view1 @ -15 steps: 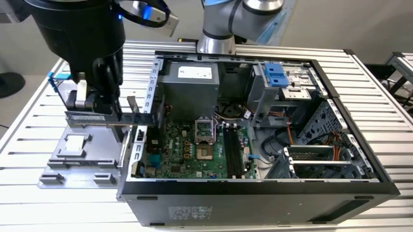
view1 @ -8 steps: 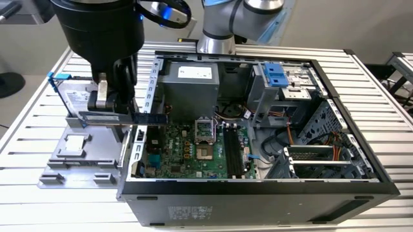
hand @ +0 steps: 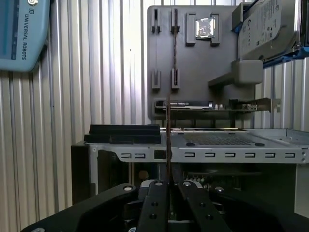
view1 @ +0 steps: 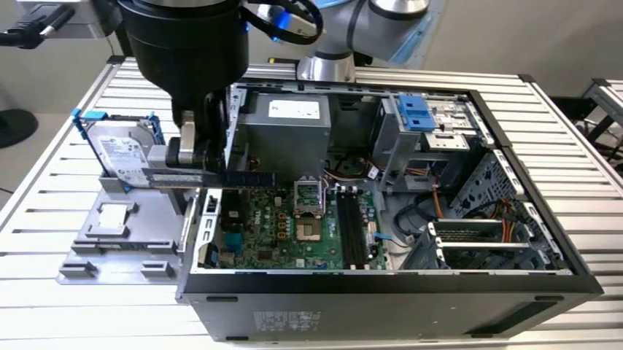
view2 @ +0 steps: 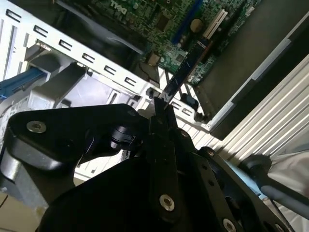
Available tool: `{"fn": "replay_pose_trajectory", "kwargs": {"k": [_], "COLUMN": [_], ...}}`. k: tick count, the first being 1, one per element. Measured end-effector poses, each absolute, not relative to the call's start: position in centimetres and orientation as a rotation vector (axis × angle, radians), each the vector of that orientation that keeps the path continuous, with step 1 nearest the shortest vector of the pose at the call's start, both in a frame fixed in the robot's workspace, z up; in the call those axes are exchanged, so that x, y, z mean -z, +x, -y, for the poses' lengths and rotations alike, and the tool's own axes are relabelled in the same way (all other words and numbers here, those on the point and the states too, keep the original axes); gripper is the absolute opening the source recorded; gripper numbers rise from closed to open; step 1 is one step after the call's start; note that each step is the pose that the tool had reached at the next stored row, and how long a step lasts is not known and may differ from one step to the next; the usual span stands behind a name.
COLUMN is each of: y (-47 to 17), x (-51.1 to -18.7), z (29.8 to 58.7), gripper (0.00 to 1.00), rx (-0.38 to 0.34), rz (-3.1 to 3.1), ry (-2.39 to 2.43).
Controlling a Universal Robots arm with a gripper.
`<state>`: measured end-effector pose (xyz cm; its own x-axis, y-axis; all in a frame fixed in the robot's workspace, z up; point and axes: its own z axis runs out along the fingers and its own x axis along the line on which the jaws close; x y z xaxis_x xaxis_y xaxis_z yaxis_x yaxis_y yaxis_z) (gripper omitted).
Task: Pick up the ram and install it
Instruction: 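Pick up the ram and move it above insertion slot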
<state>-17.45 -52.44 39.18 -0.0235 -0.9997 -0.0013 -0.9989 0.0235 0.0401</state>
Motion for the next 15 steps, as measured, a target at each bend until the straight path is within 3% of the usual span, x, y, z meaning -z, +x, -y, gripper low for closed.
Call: {"fn": "replay_pose_trajectory", "kwargs": {"k": [15], "y": [-12.6], "x": [-39.2], "z": [52.4], "gripper": [0.00], "rx": [0.049], "rz": [2.226], "ry": [2.174]}}
